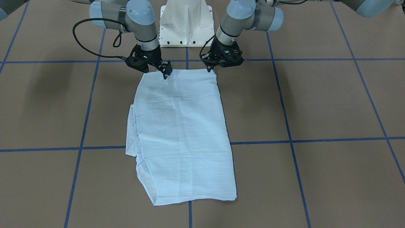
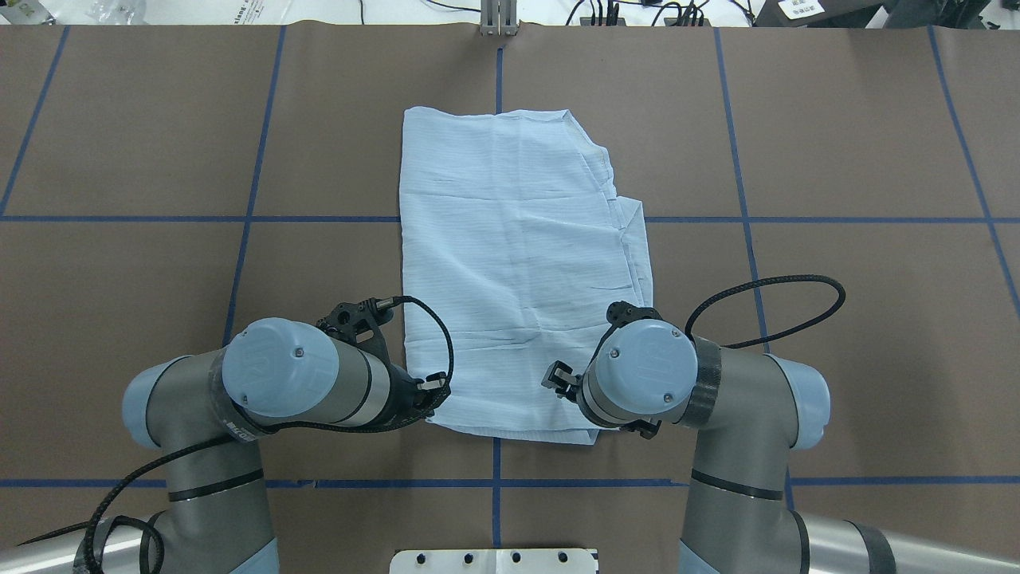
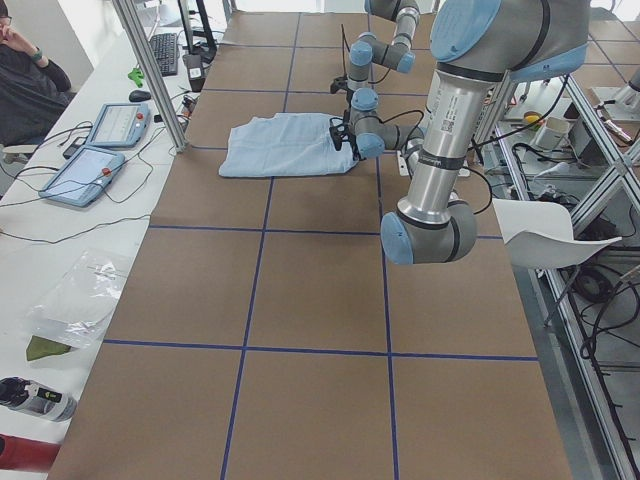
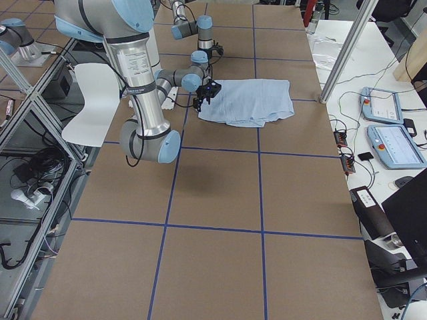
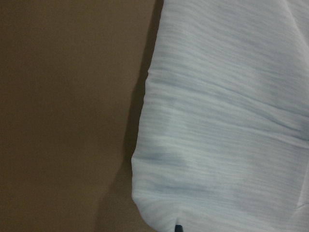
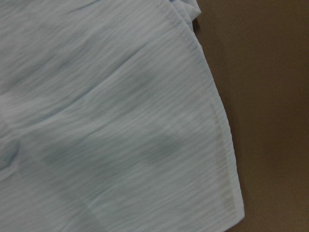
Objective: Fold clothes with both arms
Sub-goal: 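Lower both grippers onto the shirt's near edge corners and grasp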
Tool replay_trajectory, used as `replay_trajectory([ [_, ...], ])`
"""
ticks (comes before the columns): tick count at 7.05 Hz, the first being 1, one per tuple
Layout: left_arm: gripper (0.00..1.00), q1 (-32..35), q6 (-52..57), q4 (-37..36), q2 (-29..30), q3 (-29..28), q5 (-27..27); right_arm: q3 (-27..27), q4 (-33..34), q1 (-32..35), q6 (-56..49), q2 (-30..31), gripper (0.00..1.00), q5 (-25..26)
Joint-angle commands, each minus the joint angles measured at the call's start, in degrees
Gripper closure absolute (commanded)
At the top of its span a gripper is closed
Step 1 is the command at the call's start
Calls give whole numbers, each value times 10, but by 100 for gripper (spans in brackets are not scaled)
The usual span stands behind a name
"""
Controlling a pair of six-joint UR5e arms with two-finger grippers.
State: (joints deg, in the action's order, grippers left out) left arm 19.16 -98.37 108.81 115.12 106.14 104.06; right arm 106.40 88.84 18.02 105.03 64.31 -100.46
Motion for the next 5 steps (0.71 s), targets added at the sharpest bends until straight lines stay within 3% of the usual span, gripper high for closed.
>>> replay_trajectory([
  [1, 100, 0, 0, 0, 3, 0, 0, -5, 3, -11, 0, 8, 0, 1],
  [5, 100, 0, 0, 0, 3, 0, 0, -7, 4, -15, 0, 12, 2, 0],
])
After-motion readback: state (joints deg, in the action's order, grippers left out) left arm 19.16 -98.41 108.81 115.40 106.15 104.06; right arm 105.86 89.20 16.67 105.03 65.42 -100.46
